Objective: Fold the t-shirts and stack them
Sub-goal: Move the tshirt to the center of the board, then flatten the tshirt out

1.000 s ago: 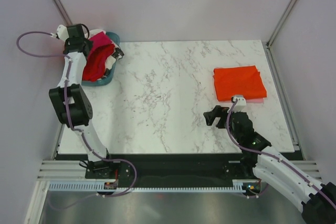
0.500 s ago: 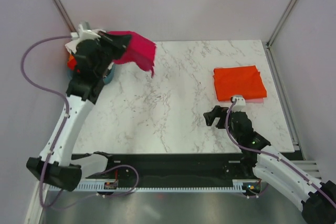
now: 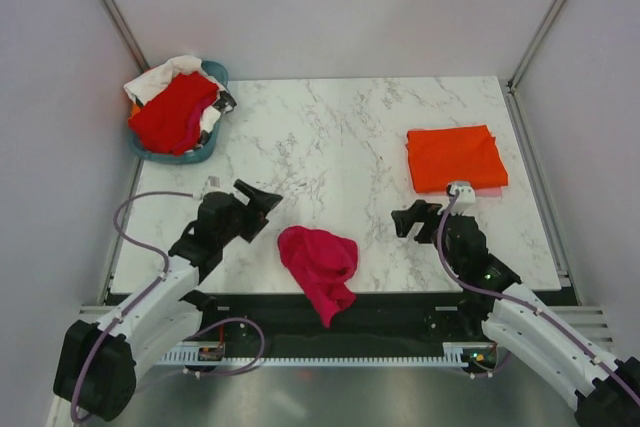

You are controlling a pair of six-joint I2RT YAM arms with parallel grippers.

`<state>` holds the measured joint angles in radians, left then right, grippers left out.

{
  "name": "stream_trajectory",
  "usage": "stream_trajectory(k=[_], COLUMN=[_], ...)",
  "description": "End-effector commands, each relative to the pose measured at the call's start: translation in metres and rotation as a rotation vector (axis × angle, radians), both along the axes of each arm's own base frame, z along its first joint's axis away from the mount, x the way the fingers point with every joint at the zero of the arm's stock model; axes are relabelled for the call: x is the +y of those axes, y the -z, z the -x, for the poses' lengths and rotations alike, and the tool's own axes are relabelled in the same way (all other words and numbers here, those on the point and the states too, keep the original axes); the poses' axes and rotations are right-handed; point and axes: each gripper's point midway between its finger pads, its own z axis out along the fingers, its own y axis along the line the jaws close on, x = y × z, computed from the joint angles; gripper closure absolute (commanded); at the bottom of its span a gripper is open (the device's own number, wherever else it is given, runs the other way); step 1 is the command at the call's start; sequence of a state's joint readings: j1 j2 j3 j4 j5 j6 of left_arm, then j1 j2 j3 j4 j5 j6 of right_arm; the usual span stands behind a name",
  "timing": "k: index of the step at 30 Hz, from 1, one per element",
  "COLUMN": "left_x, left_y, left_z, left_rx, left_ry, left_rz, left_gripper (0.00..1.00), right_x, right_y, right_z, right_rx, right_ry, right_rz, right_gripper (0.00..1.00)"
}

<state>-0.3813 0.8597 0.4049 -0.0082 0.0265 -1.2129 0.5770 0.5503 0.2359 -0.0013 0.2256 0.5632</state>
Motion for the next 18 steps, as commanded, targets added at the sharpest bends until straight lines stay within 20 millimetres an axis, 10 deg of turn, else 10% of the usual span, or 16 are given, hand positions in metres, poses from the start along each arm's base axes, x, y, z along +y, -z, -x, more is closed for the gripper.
stream_trajectory(k=[1,18], left_x=[0.009,0.008], left_y=[0.015,-0.007], left_z=[0.007,0.051], left_rx=[-0.048,-0.201], left_ry=[0.001,0.346], left_rz=[-0.049,-0.394], left_gripper=[0.07,0.13], right_x=[0.003,0.106], right_y=[-0.004,0.027], right_z=[0.000,0.052], right_rx=[-0.014,0.240], right_ry=[-0.022,-0.607], right_rz=[0.009,-0.183], right_gripper=[0.04,0.37])
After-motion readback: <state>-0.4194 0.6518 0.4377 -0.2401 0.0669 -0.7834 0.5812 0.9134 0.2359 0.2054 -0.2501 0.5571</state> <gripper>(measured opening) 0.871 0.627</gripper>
